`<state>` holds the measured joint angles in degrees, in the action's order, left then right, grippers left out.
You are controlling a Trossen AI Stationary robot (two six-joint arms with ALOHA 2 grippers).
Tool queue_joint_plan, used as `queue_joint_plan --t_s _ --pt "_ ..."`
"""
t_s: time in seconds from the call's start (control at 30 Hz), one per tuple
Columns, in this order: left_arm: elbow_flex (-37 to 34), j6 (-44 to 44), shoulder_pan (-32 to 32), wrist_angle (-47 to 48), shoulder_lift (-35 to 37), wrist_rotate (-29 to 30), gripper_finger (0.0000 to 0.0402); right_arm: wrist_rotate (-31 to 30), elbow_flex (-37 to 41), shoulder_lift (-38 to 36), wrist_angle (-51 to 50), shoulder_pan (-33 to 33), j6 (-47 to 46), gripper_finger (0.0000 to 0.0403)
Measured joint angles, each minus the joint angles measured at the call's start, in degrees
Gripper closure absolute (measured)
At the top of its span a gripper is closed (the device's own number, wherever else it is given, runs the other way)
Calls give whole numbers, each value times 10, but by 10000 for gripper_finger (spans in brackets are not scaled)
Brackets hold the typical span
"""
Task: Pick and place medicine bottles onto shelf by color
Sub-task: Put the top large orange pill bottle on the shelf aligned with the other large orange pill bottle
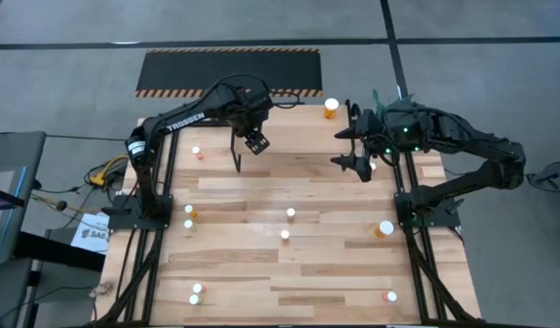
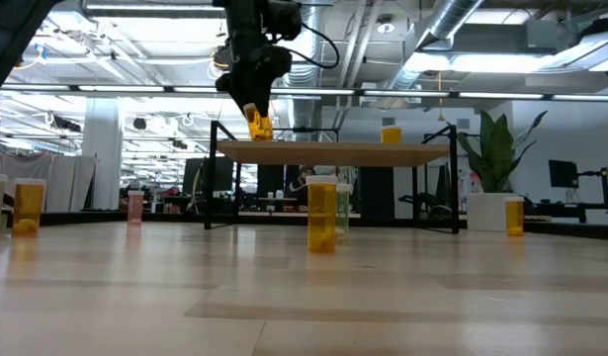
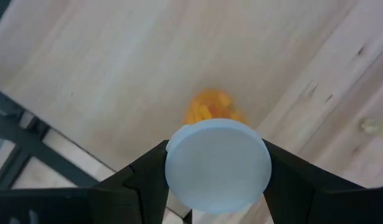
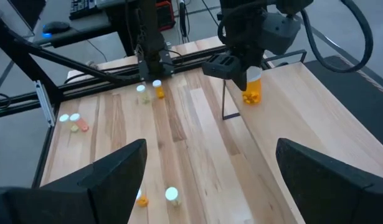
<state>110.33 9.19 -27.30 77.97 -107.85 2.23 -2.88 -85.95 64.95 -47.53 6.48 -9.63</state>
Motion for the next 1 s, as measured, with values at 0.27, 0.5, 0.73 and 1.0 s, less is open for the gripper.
queue_joint_plan --t_s 0.27,0.5,0.73,1.0 --pt "0 0 -2 3 1 0 205 0 0 0 0 -1 -6 26" --pt "0 0 -2 -9 1 2 199 0 0 0 0 -1 -5 26" --pt "0 0 -2 -21 2 4 155 0 0 0 0 -1 -5 26" --pt "38 -19 -2 -25 2 5 113 0 0 0 0 -1 -5 26"
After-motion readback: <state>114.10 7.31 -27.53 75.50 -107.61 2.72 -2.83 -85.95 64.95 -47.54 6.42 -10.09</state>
